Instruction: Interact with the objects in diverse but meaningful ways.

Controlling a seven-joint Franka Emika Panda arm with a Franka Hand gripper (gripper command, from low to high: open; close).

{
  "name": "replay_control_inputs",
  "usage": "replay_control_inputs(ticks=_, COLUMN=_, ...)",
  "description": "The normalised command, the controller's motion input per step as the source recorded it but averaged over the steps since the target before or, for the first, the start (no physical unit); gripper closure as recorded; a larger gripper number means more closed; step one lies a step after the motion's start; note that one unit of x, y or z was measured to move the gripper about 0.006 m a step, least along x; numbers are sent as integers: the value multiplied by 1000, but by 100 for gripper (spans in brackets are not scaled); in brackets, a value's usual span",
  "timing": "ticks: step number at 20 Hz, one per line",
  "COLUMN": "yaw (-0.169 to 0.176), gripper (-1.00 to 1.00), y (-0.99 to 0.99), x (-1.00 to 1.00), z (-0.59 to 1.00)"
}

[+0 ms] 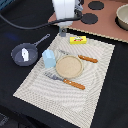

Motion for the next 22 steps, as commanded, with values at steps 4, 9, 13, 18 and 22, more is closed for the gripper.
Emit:
replay_control_inputs(ticks=4, yaw=-65, gripper=-100, y=-4, x=-41, z=0)
replay_control_inputs(ticks=9, yaw=-80, gripper=-100, y=0, x=33, z=0)
replay_control_inputs(ticks=13, yaw=0, gripper=-100, y=0, x=0, z=0)
replay_control_inputs(ticks=18, yaw=0, gripper=-100, y=0, x=0, z=0)
replay_control_inputs(ticks=22, yaw=0, gripper=-100, y=0, x=0, z=0)
